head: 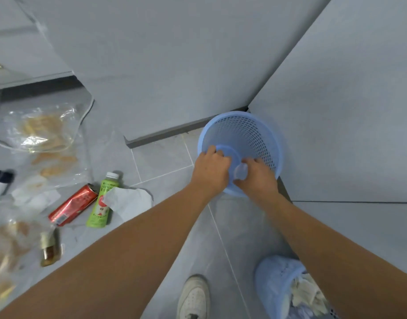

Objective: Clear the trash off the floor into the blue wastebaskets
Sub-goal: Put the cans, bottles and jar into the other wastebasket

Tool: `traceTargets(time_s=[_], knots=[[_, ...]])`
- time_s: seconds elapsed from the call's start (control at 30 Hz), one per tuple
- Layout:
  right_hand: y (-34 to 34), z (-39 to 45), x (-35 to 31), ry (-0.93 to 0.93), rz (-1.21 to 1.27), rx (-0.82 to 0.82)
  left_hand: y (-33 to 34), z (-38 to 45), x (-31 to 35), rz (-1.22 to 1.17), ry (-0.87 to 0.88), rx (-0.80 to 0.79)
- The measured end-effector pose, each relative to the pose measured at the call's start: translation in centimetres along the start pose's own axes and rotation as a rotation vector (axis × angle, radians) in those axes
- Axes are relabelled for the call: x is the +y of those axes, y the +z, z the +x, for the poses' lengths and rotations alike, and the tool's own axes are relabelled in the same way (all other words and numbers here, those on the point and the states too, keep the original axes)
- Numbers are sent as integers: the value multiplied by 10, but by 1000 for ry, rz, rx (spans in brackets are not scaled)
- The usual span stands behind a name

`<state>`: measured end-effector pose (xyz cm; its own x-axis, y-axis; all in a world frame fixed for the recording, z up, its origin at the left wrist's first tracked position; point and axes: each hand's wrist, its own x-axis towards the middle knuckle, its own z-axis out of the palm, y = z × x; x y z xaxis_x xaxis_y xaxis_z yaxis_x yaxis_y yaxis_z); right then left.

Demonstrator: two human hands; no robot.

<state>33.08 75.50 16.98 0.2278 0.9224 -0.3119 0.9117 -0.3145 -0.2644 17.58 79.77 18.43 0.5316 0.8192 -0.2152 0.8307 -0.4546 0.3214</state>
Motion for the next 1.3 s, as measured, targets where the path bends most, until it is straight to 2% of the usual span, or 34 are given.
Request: traceTargets(time_s=[0.07,0.13,0.2,0.27,0.47,0.6,0.83,1.0,1.13,1.3], knots=[[-1,-8,-8,5,3,46,-8,-22,-8,-112,51,134],[-1,-27,-34,-30,83,191,-17,-60,-28,-185,82,253],[-4,-59,-71,-100,176,341,-23,-102,-55,-227,49,276],[1,-91,-112,-210,217,383,-29,-147,-88,-292,-61,232],[92,-139,-215,-303,296,-20,-12,-281,-192,-444,-494,81],[156,-140,-258,-276,208,-231,21,-339,-249,-423,-651,36],[226,-124,-321,-403,175,-198,64,-374,-329,-337,-755,212],[264,-106,-367,-637,80,-163,76,-356,-407,-267,-796,248],[281,-83,-382,-668,-36,-207,68,-334,-472,-148,-848,316],[296,-57,-377,-690,-198,-269,70,-309,-531,-168,-1009,131]])
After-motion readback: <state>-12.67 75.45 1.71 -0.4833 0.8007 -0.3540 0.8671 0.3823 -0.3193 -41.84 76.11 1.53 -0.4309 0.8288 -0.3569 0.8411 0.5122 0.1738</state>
